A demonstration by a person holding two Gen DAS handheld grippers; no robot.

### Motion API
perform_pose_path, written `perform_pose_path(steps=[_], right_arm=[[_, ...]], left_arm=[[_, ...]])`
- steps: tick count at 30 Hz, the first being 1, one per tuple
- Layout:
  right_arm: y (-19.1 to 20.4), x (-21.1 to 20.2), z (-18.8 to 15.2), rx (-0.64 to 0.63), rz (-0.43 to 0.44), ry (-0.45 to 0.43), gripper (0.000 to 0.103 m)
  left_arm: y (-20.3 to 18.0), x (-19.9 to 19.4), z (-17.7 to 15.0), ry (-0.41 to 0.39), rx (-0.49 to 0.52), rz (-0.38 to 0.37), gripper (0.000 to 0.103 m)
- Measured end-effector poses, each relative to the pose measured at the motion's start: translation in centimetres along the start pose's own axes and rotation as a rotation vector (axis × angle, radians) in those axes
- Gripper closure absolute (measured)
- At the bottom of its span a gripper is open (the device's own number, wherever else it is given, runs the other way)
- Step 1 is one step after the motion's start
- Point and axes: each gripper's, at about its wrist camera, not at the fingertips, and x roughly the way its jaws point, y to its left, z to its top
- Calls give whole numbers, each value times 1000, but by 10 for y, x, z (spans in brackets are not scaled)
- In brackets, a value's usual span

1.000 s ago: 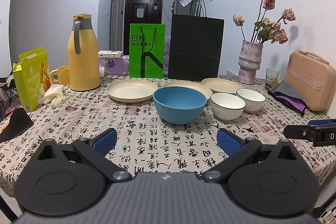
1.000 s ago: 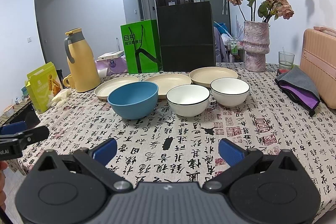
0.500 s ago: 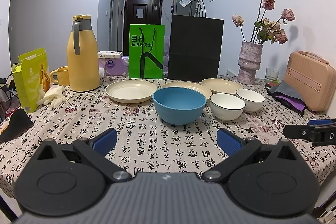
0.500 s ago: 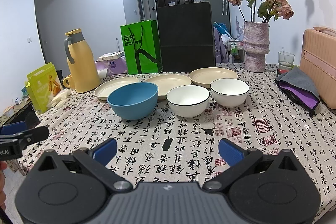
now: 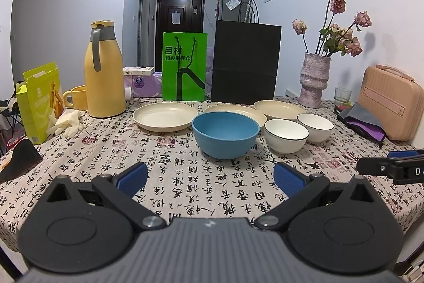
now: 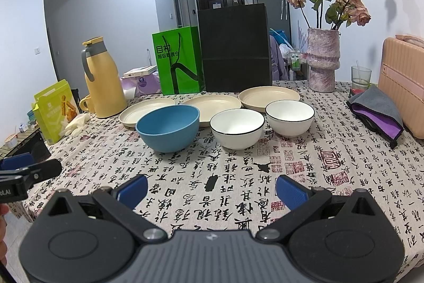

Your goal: Organize plates and bowls

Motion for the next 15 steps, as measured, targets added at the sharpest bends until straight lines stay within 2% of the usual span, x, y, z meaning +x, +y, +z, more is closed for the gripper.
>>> perform_pose_path(steps=[15], right_arm=[[-1, 0, 5, 2, -1, -3, 0]], left_arm=[[-1, -1, 2, -3, -2, 1, 0]])
